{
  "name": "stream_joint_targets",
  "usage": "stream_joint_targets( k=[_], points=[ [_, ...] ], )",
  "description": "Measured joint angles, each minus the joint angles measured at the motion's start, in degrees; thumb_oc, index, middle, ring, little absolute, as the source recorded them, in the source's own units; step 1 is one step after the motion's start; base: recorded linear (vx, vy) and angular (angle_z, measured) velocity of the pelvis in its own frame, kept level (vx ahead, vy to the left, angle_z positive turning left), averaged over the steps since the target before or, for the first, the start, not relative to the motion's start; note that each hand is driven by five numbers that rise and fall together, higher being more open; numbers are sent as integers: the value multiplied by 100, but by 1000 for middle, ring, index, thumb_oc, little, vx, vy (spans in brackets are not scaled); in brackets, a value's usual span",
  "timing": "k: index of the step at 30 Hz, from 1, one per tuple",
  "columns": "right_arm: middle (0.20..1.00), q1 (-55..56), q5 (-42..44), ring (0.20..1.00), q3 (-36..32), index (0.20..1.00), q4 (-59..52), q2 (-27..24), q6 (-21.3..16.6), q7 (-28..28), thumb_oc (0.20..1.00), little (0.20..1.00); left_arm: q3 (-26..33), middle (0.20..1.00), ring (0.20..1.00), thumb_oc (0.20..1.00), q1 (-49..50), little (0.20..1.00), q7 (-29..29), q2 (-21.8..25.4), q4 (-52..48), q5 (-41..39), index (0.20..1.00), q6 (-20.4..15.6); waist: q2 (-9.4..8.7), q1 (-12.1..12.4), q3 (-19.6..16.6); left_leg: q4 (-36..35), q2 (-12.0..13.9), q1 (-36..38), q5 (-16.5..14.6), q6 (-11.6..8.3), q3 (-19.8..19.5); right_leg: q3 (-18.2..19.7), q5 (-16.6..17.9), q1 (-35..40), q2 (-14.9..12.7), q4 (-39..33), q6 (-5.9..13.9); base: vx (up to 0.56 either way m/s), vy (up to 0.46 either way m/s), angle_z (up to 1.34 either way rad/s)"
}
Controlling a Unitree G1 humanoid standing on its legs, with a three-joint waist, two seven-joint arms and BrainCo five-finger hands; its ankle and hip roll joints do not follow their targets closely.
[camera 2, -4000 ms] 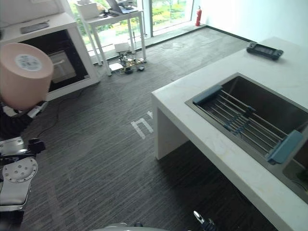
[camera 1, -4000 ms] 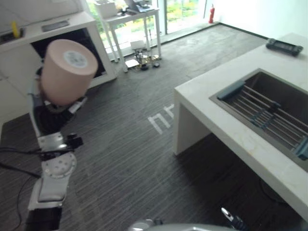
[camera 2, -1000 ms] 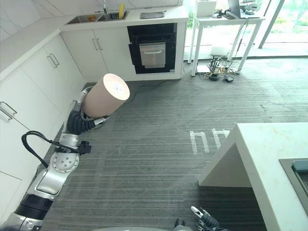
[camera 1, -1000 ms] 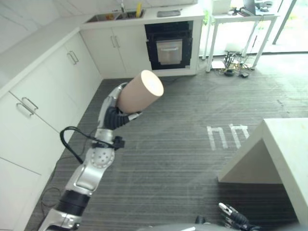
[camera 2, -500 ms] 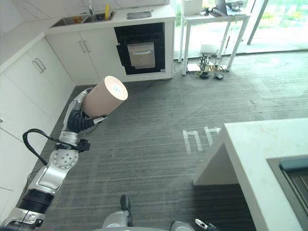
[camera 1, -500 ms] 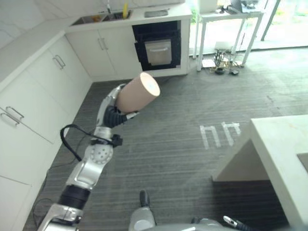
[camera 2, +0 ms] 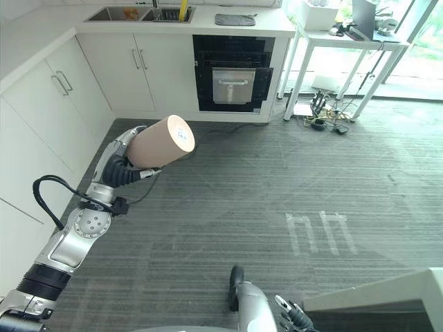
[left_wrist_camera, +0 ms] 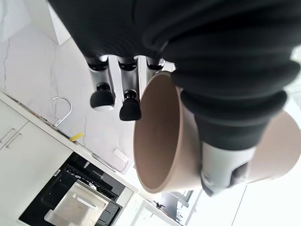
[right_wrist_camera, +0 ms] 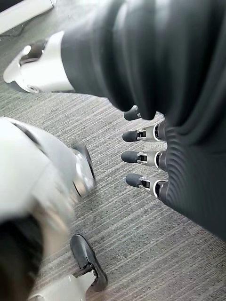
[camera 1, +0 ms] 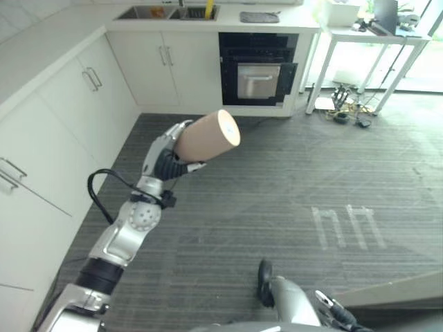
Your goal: Place the dishes in the dishwasher.
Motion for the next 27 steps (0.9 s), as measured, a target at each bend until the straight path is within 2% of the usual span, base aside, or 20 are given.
stream_joint_targets(
  k=[1,3,6,9,10,11,12,13,14,15,16,17,18,20,21,22,23,24,26,27],
  points=[
    [1000,-24,68,1000,-84,1000,189,32,2,58,1000,1000,1,200,200,200,3,200,-60,-4,-2,-7,200,-23,16,-49,4,8,44,250,-163,-215,-99,200,139,47,-153,144,162,748,-343,93],
    [1000,-2,71,1000,-234,1000,282,43,24,57,1000,1000,-4,200,200,200,49,200,-124,-83,-9,-8,200,-49,88,-21,-4,8,213,500,-406,-165,-185,167,154,299,-145,515,104,378,-215,62],
    [1000,-151,71,1000,-237,1000,340,9,87,51,1000,1000,-27,200,200,200,284,200,-183,-226,-50,-2,200,-60,155,1,4,437,564,737,-613,-346,-222,111,543,519,149,1037,-356,353,-215,18],
    [1000,-475,71,1000,-211,1000,303,-105,101,52,1000,1000,-27,200,200,200,320,200,-167,-255,-216,-1,200,-2,241,12,-38,1466,873,597,-550,-440,-163,96,134,736,545,1318,-971,254,-188,-37],
    [1000,-560,68,1000,-157,1000,231,-212,86,80,1000,1000,-23,200,200,200,314,200,-153,-256,-339,0,200,6,312,-14,-66,2240,1015,383,-296,-692,-177,161,-75,918,755,1350,-1168,404,-351,-76],
    [1000,-587,64,1000,18,1000,162,-357,63,110,1000,1000,-24,200,200,200,244,200,-138,-271,-465,1,200,5,308,-59,-71,3316,1024,-71,207,-921,-337,278,-227,1137,841,1378,-1391,435,-461,-67],
    [1000,-599,63,1000,18,1000,170,-387,67,110,1000,1000,-23,200,200,200,217,200,-124,-271,-495,1,200,3,307,-57,-72,3677,980,-321,181,-944,-342,328,-259,1232,880,1306,-1429,431,-434,-18],
    [1000,-603,65,1000,-21,1000,204,-409,56,166,1000,1000,-43,200,200,200,148,200,-155,-288,-492,2,200,12,221,-75,-24,4562,944,-944,924,-965,-450,366,-462,1330,891,1167,-1711,251,-228,18],
    [1000,-661,62,1000,-280,1000,431,-361,79,232,1000,1000,-42,200,200,200,-169,200,-202,-352,-587,2,200,22,187,101,34,7096,1039,-2484,1773,-972,-163,336,-426,1358,903,1025,-1742,298,-27,-7],
    [1000,-751,66,1000,-438,1000,672,-273,67,234,1000,1000,25,200,200,200,-64,200,-172,-279,-617,-11,200,26,-60,387,183,7727,1026,-3216,1297,-336,304,532,-301,1733,874,757,-1681,358,34,-31],
    [1000,-718,67,1000,-276,1000,693,-214,55,278,1000,1000,11,200,200,200,79,200,-189,-192,-501,-8,200,43,-240,442,219,7011,778,-3411,873,-242,368,623,-186,2221,795,419,-1560,393,100,-61],
    [1000,-777,60,1000,-112,1000,712,-177,50,357,1000,1000,20,200,200,200,220,200,-190,-95,-415,-6,200,37,-309,493,195,5879,569,-3516,540,-156,290,755,-306,2558,806,17,-1212,667,261,-159],
    [1000,-872,61,1000,129,1000,373,-191,-41,459,1000,1000,122,200,200,200,464,200,-210,-62,-230,-4,200,-1,355,405,125,1480,1160,-3125,713,-363,112,158,-465,3206,1017,-254,-1301,872,352,-163],
    [1000,-588,58,1000,472,1000,436,-300,-20,370,1000,1000,115,200,200,200,544,200,-211,-178,-235,1,200,-182,487,326,-7,-268,1002,-2876,794,-512,-572,484,-699,3496,1089,-343,-1038,709,301,-122],
    [1000,-592,51,1000,448,1000,586,-325,-30,359,1000,1000,205,200,200,200,599,200,-211,-278,-217,-1,200,-229,505,463,54,-289,1007,-2979,870,-576,-557,743,-684,3551,1058,-417,-1083,421,239,-99],
    [1000,-440,37,1000,466,1000,648,-325,-29,356,1000,1000,224,200,200,200,690,200,-218,-303,-105,2,200,-226,356,532,125,-244,884,-2935,1059,-256,17,790,-788,3933,817,-576,-907,399,238,-88],
    [1000,-314,3,1000,462,1000,642,-344,-36,356,1000,1000,224,200,200,200,754,200,-219,-325,-118,1,200,-229,333,532,123,-242,859,-2746,1029,-34,200,774,-911,4161,774,-562,-701,542,318,-75],
    [1000,-196,-54,1000,453,1000,679,-405,-39,334,1000,1000,244,200,200,200,909,200,-218,-315,-255,2,200,-256,409,560,-20,-197,874,-2343,1131,314,353,773,-1205,4559,751,-458,-341,419,238,-49],
    [1000,-343,-57,1000,364,1000,653,-326,-36,335,1000,1000,242,200,200,200,869,200,-235,-222,-384,4,200,-230,51,591,-65,257,484,-2273,1276,324,331,708,-1316,4482,278,205,-175,360,218,-50],
    [1000,-346,-57,1000,284,1000,640,-287,-40,334,1000,1000,250,200,200,200,829,200,-247,-191,-387,4,200,-229,-11,609,-76,325,394,-2207,1433,392,319,637,-1382,4494,160,355,-73,345,251,-28]
  ],
)
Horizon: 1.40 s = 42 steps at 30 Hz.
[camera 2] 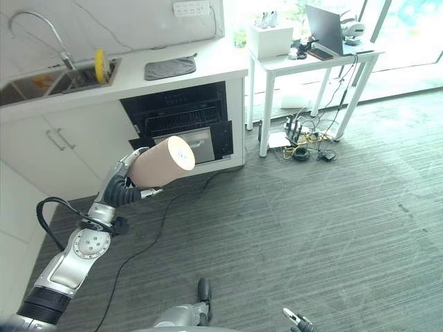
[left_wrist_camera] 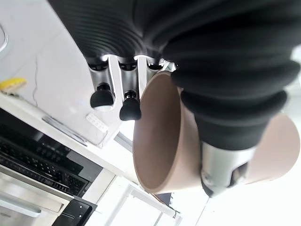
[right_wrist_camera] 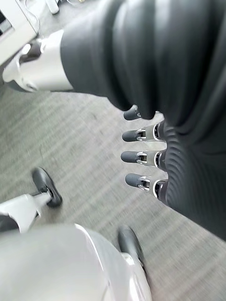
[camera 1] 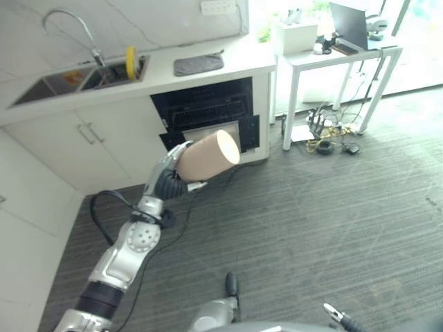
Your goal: Place the dishes in the dishwasher.
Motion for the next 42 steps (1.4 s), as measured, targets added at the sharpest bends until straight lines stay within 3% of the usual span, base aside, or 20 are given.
stream_joint_targets(
  k=[2,6,9,10,11,12,13,14,15,17,19,21,23,24,31,33,36,37,39,42],
  points=[
    [1000,51,-57,1000,-158,1000,-99,275,12,-97,1000,1000,6,200,200,200,-251,200,-127,-13,-1,2,200,52,-168,-31,-62,-132,-351,308,-221,259,-79,-94,-122,-298,-149,630,149,280,253,18],
    [1000,195,-106,1000,-169,1000,-399,504,17,-250,1000,1000,-15,200,200,200,-727,200,-182,0,2,0,200,33,51,-59,-76,-405,-427,750,-319,406,-283,-122,-219,-1491,-207,2369,340,144,151,33],
    [1000,212,-104,1000,-236,1000,-548,585,-20,-296,1000,1000,-36,200,200,200,-761,200,-185,26,13,18,200,19,18,-38,-82,-401,-438,852,-394,457,-427,-4,254,-2326,-248,3174,679,116,103,25],
    [1000,217,-104,1000,-284,1000,-543,564,-35,-295,1000,1000,-42,200,200,200,-742,200,-181,52,15,18,200,78,47,-34,-64,-315,-397,873,-562,514,-469,21,856,-2683,-248,3736,709,125,74,-7],
    [1000,224,-103,1000,-292,1000,-601,540,-106,-303,1000,1000,-44,200,200,200,-696,200,-158,133,24,16,200,116,83,-59,-38,-405,-321,1015,-628,537,-462,-67,1088,-3056,-305,4326,661,154,-19,-23],
    [1000,231,-104,1000,-279,1000,-691,494,-111,-299,1000,1000,-47,200,200,200,-666,200,-156,194,37,16,200,141,120,-75,-31,-435,-272,1130,-632,511,-446,-106,667,-3245,-298,4233,577,185,-151,-19],
    [1000,261,-104,1000,-217,1000,-792,415,-99,-296,1000,1000,-46,200,200,200,-667,200,-113,251,77,16,200,138,182,-215,2,-421,-127,1234,-764,234,-447,-192,388,-3609,-296,2935,501,188,-189,-5],
    [1000,274,-102,1000,-144,1000,-821,388,-105,-298,1000,1000,-37,200,200,200,-671,200,-63,266,88,16,200,136,167,-240,8,-433,-96,1226,-777,193,-447,-179,459,-3735,-314,2167,495,225,-275,19],
    [1000,304,-102,1000,-45,1000,-787,385,-77,-290,1000,1000,-34,200,200,200,-651,200,38,267,125,24,200,161,6,-267,29,-427,-153,1258,-830,42,-524,-141,930,-3762,-560,424,611,171,-222,23],
    [1000,246,-108,1000,-145,1000,-591,378,-67,-279,1000,1000,-26,200,200,200,-538,200,70,278,157,37,200,201,-91,-286,33,-413,-245,1359,-939,57,-616,-143,1498,-3751,-819,-383,717,131,-178,23],
    [1000,181,-111,1000,-298,1000,-445,382,-4,-274,1000,1000,-15,200,200,200,-264,200,94,285,162,40,200,196,-58,-259,35,-425,-154,1532,-1009,18,-652,-180,1833,-3631,-880,-484,641,81,-139,13],
    [1000,241,-109,1000,-289,1000,-448,429,21,-258,1000,1000,-18,200,200,200,-30,200,93,302,154,45,200,191,-64,-205,-1,-425,-27,1728,-1111,-256,-766,-359,1893,-3167,-840,-447,615,113,-189,22],
    [1000,221,-107,1000,-266,1000,-425,424,22,-275,1000,1000,-42,200,200,200,-14,200,89,226,154,48,200,195,65,-189,4,-421,217,1860,-1225,-480,-872,-553,2467,-2847,-615,-745,329,183,-236,38],
    [1000,82,-107,1000,-214,1000,-420,300,14,-308,1000,1000,-30,200,200,200,-95,200,92,105,37,47,200,192,339,-202,-63,-441,736,1988,-1215,-822,-826,-850,2635,-2351,-51,-1335,-259,213,-262,34],
    [1000,-34,-104,1000,-215,1000,-410,182,-2,-415,1000,1000,-34,200,200,200,-282,200,94,-31,-149,49,200,290,342,-217,-83,106,1079,1856,-1072,-1095,-797,-881,2340,-1987,368,-1637,-458,99,-134,5],
    [1000,-47,-104,1000,-220,1000,-346,125,16,-418,1000,1000,-41,200,200,200,-343,200,101,-33,-146,46,200,358,336,-217,-81,523,1087,1668,-1021,-1168,-793,-831,2236,-1985,386,-1540,-575,81,-42,14],
    [1000,20,-105,1000,-272,1000,-120,134,30,-420,1000,1000,-293,200,200,200,-651,200,155,-66,-127,44,200,417,66,-228,-42,2022,987,754,-788,-1527,-782,-650,2020,-1896,228,-1483,-719,93,80,53],
    [1000,-48,-105,1000,-293,1000,6,-20,26,-419,1000,1000,-299,200,200,200,-663,200,192,-52,-125,43,200,449,92,-202,-19,1696,1025,517,-893,-1388,-592,-679,1916,-1920,232,-1354,-862,261,504,21],
    [1000,-57,-112,1000,-372,1000,51,-54,12,-405,1000,1000,-295,200,200,200,-660,200,212,-78,-89,41,200,445,136,-256,-2,1182,1137,495,-885,-1372,-558,-692,1907,-1892,229,-1310,-856,281,589,-1],
    [1000,200,-106,1000,-521,1000,57,-128,-12,-407,1000,1000,-343,200,200,200,-660,200,260,-270,219,27,200,464,274,-501,-10,94,1995,631,-767,-1511,-447,-962,1720,-2059,259,-1002,-748,199,453,9]
  ],
)
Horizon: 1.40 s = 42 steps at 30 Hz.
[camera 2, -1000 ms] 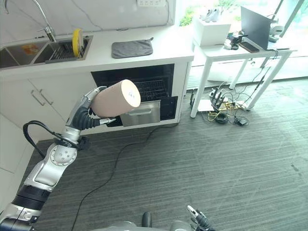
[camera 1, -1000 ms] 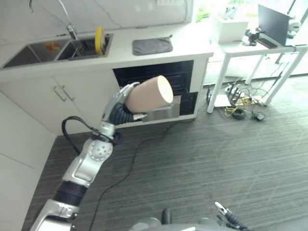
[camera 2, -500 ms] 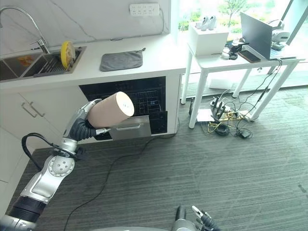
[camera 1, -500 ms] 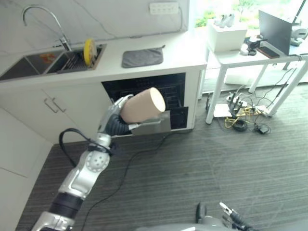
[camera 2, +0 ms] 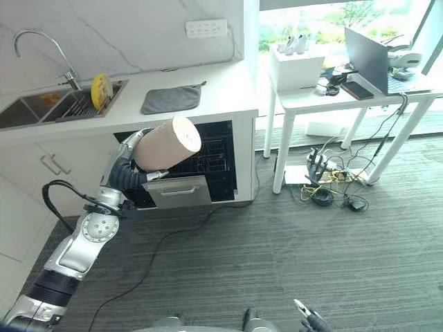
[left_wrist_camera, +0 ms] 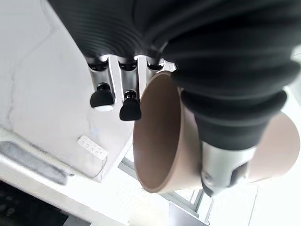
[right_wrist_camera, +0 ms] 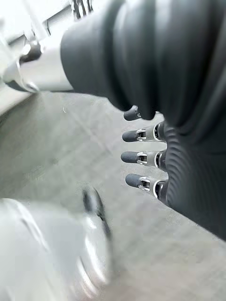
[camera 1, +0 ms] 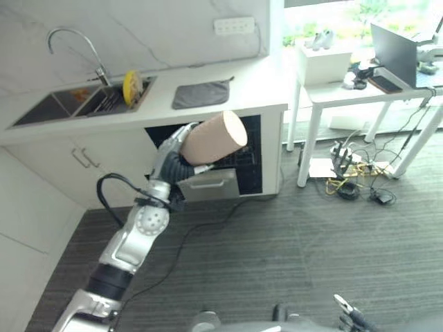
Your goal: Place the dishes in the dishwasher.
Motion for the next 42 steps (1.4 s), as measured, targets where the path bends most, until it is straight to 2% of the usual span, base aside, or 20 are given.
stream_joint_targets(
  k=[3,6,9,11,12,14,17,19,25,28,29,30,31,32,35,37,38,39,40,42],
  points=[
    [1000,186,-4,1000,-1,1000,30,-57,1,29,1000,1000,3,200,200,200,-41,200,-28,-14,-7,-12,200,-35,69,-112,5,-10,-85,151,-13,34,-19,7,-30,-92,-252,285,215,203,500,-2],
    [1000,254,16,1000,-98,1000,-65,-122,11,-16,1000,1000,-22,200,200,200,-105,200,-72,-12,-78,-9,200,-24,200,-43,1,-113,-755,423,41,169,-149,143,-153,-199,-711,721,651,115,370,11],
    [1000,246,137,1000,-105,1000,-291,155,1,-18,1000,1000,-21,200,200,200,-85,200,-74,44,-121,-4,200,13,-81,111,-52,-121,-1402,399,-45,500,-152,328,-246,-342,-1269,733,795,88,285,5],
    [1000,259,182,1000,-105,1000,-523,456,-12,-60,1000,1000,-16,200,200,200,-64,200,-76,175,-114,10,200,16,-273,185,-67,-37,-1781,388,-46,755,-61,504,152,-312,-1560,631,682,80,244,0],
    [1000,229,183,1000,-91,1000,-595,586,-8,-92,1000,1000,-18,200,200,200,-39,200,-68,208,-68,13,200,16,-270,217,-64,-12,-1853,392,-82,850,18,532,484,-347,-1642,697,957,87,249,-23],
    [1000,223,222,1000,-64,1000,-759,633,-101,-273,1000,1000,-36,200,200,200,-24,200,-55,426,-23,15,200,2,-186,237,-87,-105,-1824,458,-113,1070,386,541,1047,-624,-1626,918,988,92,263,-64],
    [1000,194,212,1000,32,1000,-752,640,-90,-271,1000,1000,-37,200,200,200,-33,200,-41,603,30,13,200,-8,-140,185,-169,-312,-1805,611,-58,1102,599,571,267,-938,-1434,1879,1238,96,85,-54],
    [1000,205,214,1000,12,1000,-745,636,-88,-270,1000,1000,-42,200,200,200,-108,200,-37,626,26,13,200,-15,-172,120,-212,-412,-1820,617,0,1131,592,626,-26,-831,-1214,1673,1314,129,-43,-6],
    [1000,14,233,1000,-3,1000,-532,590,-83,-263,1000,1000,-83,200,200,200,-240,200,-75,642,30,13,200,70,-216,143,-221,-547,-1849,834,-19,1035,590,455,448,-520,-1363,-96,1568,187,-143,5],
    [1000,-28,235,1000,3,1000,-548,600,-78,-266,1000,1000,-51,200,200,200,-56,200,-110,651,10,14,200,72,-312,180,-198,-626,-1839,1155,-133,811,583,451,759,-458,-1508,-295,1513,259,-240,-3],
    [1000,-47,235,1000,-1,1000,-548,607,-72,-268,1000,1000,60,200,200,200,206,200,-105,628,-72,14,200,48,-404,209,-235,-641,-1741,1288,-275,670,601,431,995,-429,-1442,-277,1299,609,-520,-18],
    [1000,-88,229,1000,-13,1000,-547,434,-73,-275,1000,1000,72,200,200,200,443,200,-109,555,-81,16,200,-21,-9,166,-235,-616,-1337,1302,-334,454,601,347,851,-421,-1011,-263,1125,567,-477,-20],
    [1000,-130,216,1000,-31,1000,-545,361,-59,-279,1000,1000,98,200,200,200,499,200,-104,541,-70,16,200,-55,145,141,-201,-542,-1158,1273,-359,370,589,318,781,-352,-802,-241,1029,769,-647,-19],
    [1000,-91,195,1000,-23,1000,-543,286,43,-284,1000,1000,100,200,200,200,521,200,-100,469,-72,17,200,-58,249,149,-171,-250,-852,1312,-391,238,562,310,614,-177,-488,-199,788,442,-376,-10],
    [1000,-108,108,1000,31,1000,-526,133,53,-281,1000,1000,99,200,200,200,413,200,52,181,-80,14,200,-61,255,95,-170,262,-602,1223,-332,169,158,259,156,-167,-296,277,658,389,-388,1],
    [1000,-158,110,1000,34,1000,-486,119,48,-269,1000,1000,90,200,200,200,358,200,69,110,-118,16,200,-17,-50,123,-143,1147,-542,728,-72,61,-148,249,-246,-379,-277,815,505,465,-490,27],
    [1000,-204,112,1000,-59,1000,-159,156,36,-257,1000,1000,63,200,200,200,231,200,57,100,-127,16,200,29,-372,95,-60,3412,-392,-689,256,115,-289,313,-954,-631,-214,1567,8,345,-146,64],
    [1000,-122,122,1000,-40,1000,-66,91,23,-258,1000,1000,27,200,200,200,221,200,22,167,-120,16,200,122,-420,210,-38,3487,-464,-1101,121,264,-133,270,-992,-421,-198,1381,-164,349,-24,79],
    [1000,-125,123,1000,-154,1000,-25,44,34,-265,1000,1000,43,200,200,200,132,200,24,149,-151,12,200,125,-388,195,22,3049,-693,-1225,7,438,-6,210,-939,-373,-216,1244,-86,258,188,16],
    [1000,-162,124,1000,-203,1000,24,-33,25,-240,1000,1000,79,200,200,200,188,200,21,251,-157,14,200,152,-192,216,39,1282,-874,-828,-21,545,121,195,-812,-104,-94,943,80,198,224,-15]
  ],
)
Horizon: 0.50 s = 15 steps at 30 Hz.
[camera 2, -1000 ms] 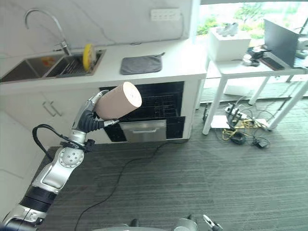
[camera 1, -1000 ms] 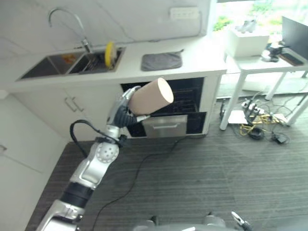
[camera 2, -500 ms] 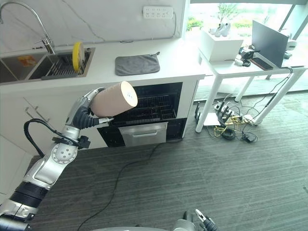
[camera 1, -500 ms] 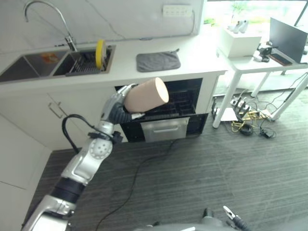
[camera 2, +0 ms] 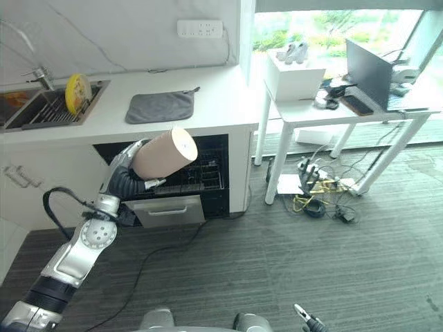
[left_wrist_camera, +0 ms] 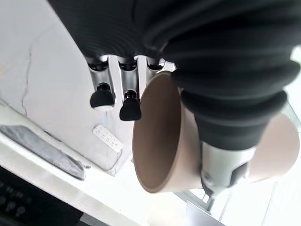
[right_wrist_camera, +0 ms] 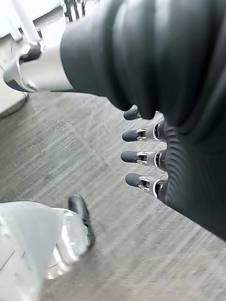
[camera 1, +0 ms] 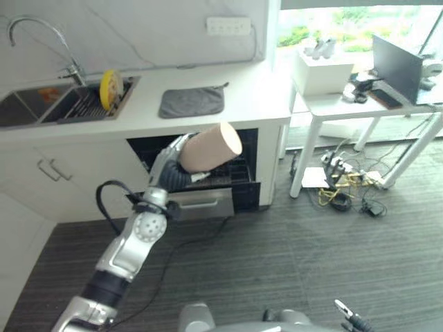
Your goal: Place the dishes in the dishwasher.
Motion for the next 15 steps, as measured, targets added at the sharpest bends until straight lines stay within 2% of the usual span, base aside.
stream_joint_targets(
  k=[1,2,4,7,8,9,10,11,13,14,15],
  points=[
    [1000,0,0,1000,-4,1000,-43,1,-4,9,1000,1000,5,200,200,200,-10,200,3,19,-8,-1,200,5,163,-80,-10,-904,136,167,162,-205,9,-85,85,143,120,-141,-65,148,188,-8],
    [1000,29,0,1000,-2,1000,-132,18,-5,22,1000,1000,7,200,200,200,-18,200,3,7,-29,-1,200,3,264,-129,-8,-1422,347,279,308,-411,-11,-104,93,205,221,-217,-83,114,213,2],
    [1000,103,0,1000,-10,1000,-151,76,-2,35,1000,1000,3,200,200,200,7,200,-12,-13,-40,0,200,2,306,-192,8,-1719,912,458,501,-489,15,-59,127,390,183,-372,-111,77,299,-7],
    [1000,276,-3,1000,-71,1000,-97,73,-86,100,1000,1000,5,200,200,200,31,200,-11,-58,45,-2,200,-55,343,-243,4,-1643,912,911,502,-542,39,-28,74,560,-102,-336,131,79,571,1],
    [1000,335,-5,1000,-37,1000,-98,-37,-171,148,1000,1000,3,200,200,200,30,200,-12,-61,42,-2,200,-89,478,-278,-3,-1724,690,1222,577,-445,-49,35,-85,546,-368,-76,392,59,579,10],
    [1000,396,-1,1000,-48,1000,-91,-100,-182,158,1000,1000,8,200,200,200,34,200,-12,-107,38,-4,200,-105,558,-291,-3,-1703,620,1294,748,-367,-152,48,-110,546,-433,-18,479,50,610,11],
    [1000,403,2,1000,-62,1000,-93,-189,-196,137,1000,1000,2,200,200,200,29,200,-23,-152,22,-5,200,-118,702,-314,-25,-1771,469,1467,744,-379,-84,88,-179,559,-558,84,686,22,416,20],
    [1000,379,9,1000,-67,1000,-114,-168,-228,121,1000,1000,-9,200,200,200,-26,200,-28,-167,28,-5,200,-118,667,-366,-11,-1916,283,1554,622,-386,-101,93,-189,553,-768,171,797,9,355,31],
    [1000,313,89,1000,-73,1000,-125,-21,-233,86,1000,1000,-121,200,200,200,-208,200,-27,-147,25,-3,200,-109,475,-351,34,-1917,-151,1515,438,-237,-105,133,-87,546,-1176,159,990,7,299,28],
    [1000,248,121,1000,-66,1000,-124,293,-232,16,1000,1000,-204,200,200,200,-238,200,-26,27,20,-2,200,-62,168,-290,-4,-1918,-534,1503,363,-44,-94,301,98,542,-1520,-12,1184,-9,441,1],
    [1000,250,127,1000,-66,1000,-123,545,-235,5,1000,1000,-220,200,200,200,-240,200,-22,138,22,-3,200,-22,19,-239,-52,-1916,-702,1509,331,60,-55,380,277,547,-1652,-122,1288,-20,513,-14]
  ],
)
